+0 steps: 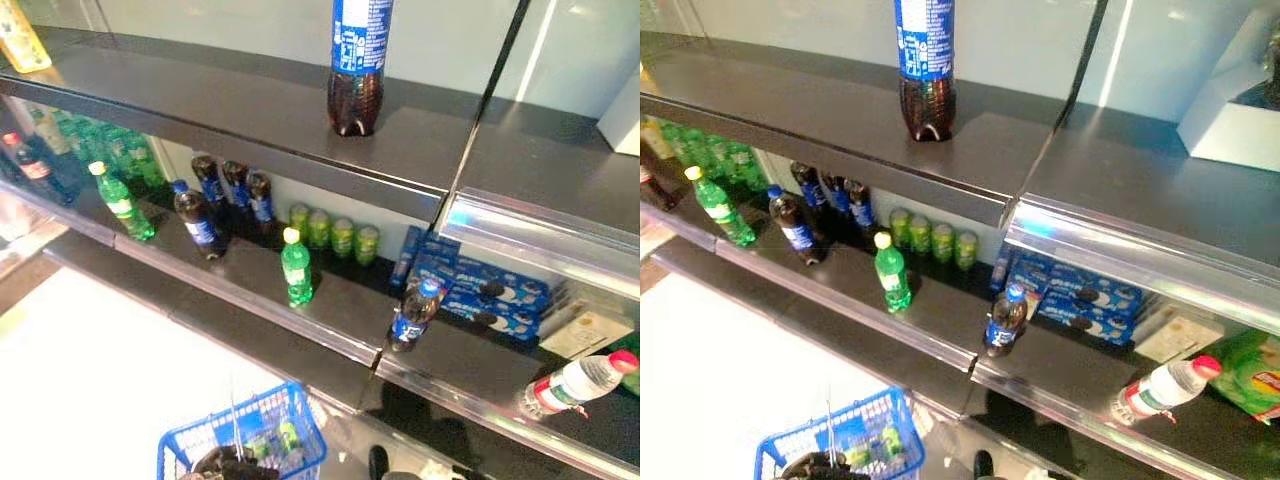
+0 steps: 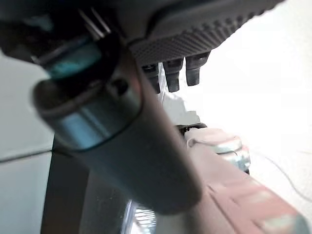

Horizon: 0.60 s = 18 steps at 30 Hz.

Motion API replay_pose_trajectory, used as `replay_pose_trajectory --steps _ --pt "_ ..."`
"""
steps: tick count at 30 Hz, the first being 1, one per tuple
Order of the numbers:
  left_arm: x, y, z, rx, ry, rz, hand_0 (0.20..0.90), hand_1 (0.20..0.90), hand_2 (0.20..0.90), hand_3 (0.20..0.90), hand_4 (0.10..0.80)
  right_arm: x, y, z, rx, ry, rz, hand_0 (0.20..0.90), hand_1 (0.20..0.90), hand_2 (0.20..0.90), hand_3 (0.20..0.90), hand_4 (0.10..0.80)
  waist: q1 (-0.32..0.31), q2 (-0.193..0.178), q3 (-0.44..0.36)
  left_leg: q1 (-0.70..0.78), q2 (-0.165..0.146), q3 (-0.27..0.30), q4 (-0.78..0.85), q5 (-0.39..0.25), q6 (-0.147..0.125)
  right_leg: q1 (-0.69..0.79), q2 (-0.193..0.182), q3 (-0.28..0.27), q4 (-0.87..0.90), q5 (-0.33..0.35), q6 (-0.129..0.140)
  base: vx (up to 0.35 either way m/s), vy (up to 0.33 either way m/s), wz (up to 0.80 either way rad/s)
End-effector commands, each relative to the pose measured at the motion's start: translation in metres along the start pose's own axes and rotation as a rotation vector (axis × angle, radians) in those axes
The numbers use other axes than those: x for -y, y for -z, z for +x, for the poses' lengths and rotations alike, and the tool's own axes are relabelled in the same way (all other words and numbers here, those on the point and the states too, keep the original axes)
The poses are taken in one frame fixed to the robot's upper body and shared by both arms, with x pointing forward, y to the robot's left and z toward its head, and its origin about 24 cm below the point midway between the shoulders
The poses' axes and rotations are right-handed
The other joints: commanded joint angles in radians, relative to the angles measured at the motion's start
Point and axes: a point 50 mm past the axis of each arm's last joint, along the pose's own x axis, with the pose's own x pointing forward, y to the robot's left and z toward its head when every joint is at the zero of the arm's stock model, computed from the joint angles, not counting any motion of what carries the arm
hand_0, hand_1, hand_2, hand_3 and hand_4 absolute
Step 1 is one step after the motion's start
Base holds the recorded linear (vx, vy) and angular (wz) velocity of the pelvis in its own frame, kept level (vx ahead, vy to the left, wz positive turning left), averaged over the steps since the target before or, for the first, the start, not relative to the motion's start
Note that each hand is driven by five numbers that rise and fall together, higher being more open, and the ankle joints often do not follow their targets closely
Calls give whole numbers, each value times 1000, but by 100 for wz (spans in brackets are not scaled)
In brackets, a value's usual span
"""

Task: Pick up the drink and place into the basket.

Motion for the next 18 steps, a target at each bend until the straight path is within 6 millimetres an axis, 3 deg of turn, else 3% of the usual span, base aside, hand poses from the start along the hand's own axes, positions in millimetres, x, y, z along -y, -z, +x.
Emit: replay_pose_trajectory --steps 1,3,6,8,9,12,14,15,17,18 --pt "-6 -41 2 198 10 -8 300 300 300 200 100 23 -17 -2 56 53 -9 900 900 900 900 800 -1 13 -23 51 80 -38 -94 123 -44 22 -11 74 136 -104 27 51 407 -13" --pt "-5 -41 2 201 6 -24 300 300 300 200 100 25 -19 -2 63 55 -21 900 900 900 900 800 0 12 -28 64 68 -63 -114 97 -44 15 -17 91 137 -100 36 24 344 -34" --pt "-5 -46 4 208 26 -19 300 300 300 200 100 31 -17 -3 80 90 44 900 900 900 900 800 -19 11 -30 107 27 -36 -200 46 -31 -24 -64 122 154 -77 106 14 539 -39" --pt "-7 -47 4 201 23 7 300 300 300 200 100 28 -15 -3 86 89 79 900 900 900 900 800 -25 -4 -21 116 -7 -29 -221 31 -19 -65 -106 118 143 -9 129 -17 425 -21" --pt "-10 -47 3 202 15 6 300 300 300 200 100 27 -13 -3 86 80 83 900 900 900 900 800 -22 -17 -16 125 -29 -25 -232 18 -10 -98 -138 106 126 58 143 -36 339 -10" --pt "-21 -45 -1 211 -14 -9 300 300 300 200 100 24 -14 -3 87 64 71 900 900 900 900 800 17 -18 -7 136 -44 30 -246 11 2 -143 -168 -5 146 93 156 -95 256 -30" --pt "-25 -44 -3 208 -26 4 300 300 300 200 100 22 -15 -2 82 61 76 900 900 900 900 800 30 -13 -6 131 -43 45 -244 13 12 -142 -156 -22 172 74 147 -117 128 -69" --pt "-32 -42 -5 199 -38 23 300 300 300 200 100 21 -14 -2 70 70 102 900 900 900 900 800 32 -4 -10 110 -48 51 -238 28 34 -138 -112 -3 240 32 124 -144 163 -60" --pt "-34 -44 -5 190 -40 26 300 300 300 200 100 20 -12 -1 58 84 125 900 900 900 900 800 24 7 -17 89 -57 44 -234 40 60 -131 -62 47 318 -4 103 -99 145 -8" --pt "-33 -43 -4 176 -32 41 300 300 300 200 100 20 -11 -1 51 93 147 900 900 900 900 800 18 11 -27 77 -72 24 -233 45 76 -117 -16 80 346 -29 87 -41 83 32"
